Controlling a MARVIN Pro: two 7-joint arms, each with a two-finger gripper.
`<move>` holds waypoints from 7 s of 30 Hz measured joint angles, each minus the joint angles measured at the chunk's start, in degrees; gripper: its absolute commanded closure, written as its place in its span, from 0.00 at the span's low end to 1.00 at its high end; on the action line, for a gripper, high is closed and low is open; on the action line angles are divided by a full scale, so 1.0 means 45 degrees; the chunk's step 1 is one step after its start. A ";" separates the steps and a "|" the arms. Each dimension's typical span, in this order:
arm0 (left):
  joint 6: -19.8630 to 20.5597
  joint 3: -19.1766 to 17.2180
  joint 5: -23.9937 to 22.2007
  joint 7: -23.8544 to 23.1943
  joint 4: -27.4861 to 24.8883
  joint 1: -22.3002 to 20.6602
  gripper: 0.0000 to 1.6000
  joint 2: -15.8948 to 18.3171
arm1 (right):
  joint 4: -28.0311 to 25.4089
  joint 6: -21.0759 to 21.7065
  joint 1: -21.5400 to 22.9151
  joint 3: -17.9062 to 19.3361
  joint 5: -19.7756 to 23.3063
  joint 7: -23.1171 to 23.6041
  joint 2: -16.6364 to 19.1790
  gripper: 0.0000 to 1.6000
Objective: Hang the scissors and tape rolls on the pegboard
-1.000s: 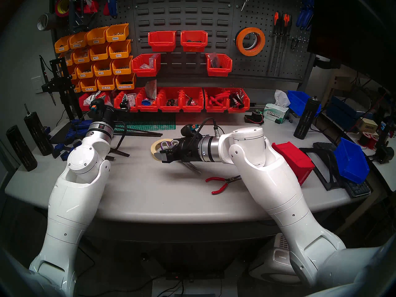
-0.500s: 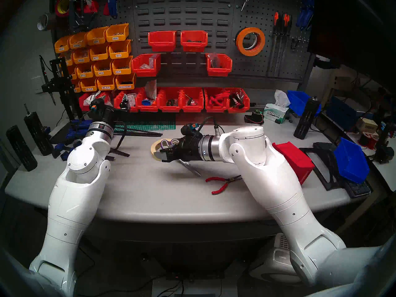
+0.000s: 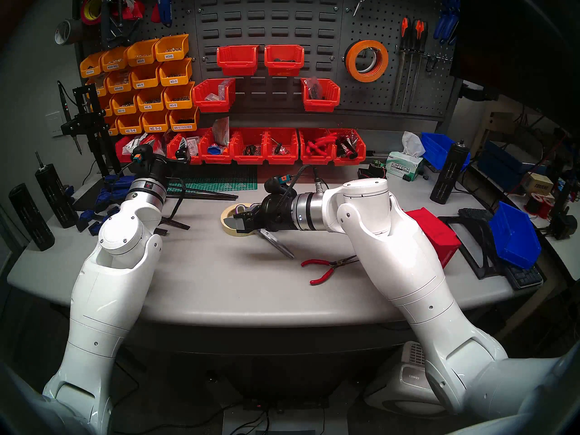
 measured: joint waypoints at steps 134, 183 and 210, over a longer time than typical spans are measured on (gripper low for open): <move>0.0002 0.0000 0.0000 -0.0002 0.0001 0.0000 0.00 0.0000 | 0.0618 0.0222 0.1815 -0.0986 -0.0615 0.2245 0.1548 0.00; 0.0002 -0.0001 0.0000 -0.0002 0.0000 0.0000 0.00 0.0000 | 0.2104 -0.1263 0.3600 -0.2837 -0.1472 0.4751 0.1666 0.00; 0.0002 -0.0001 0.0000 -0.0002 0.0000 0.0000 0.00 -0.0001 | 0.2137 -0.0577 0.2969 -0.2167 -0.1133 0.3525 0.1466 0.00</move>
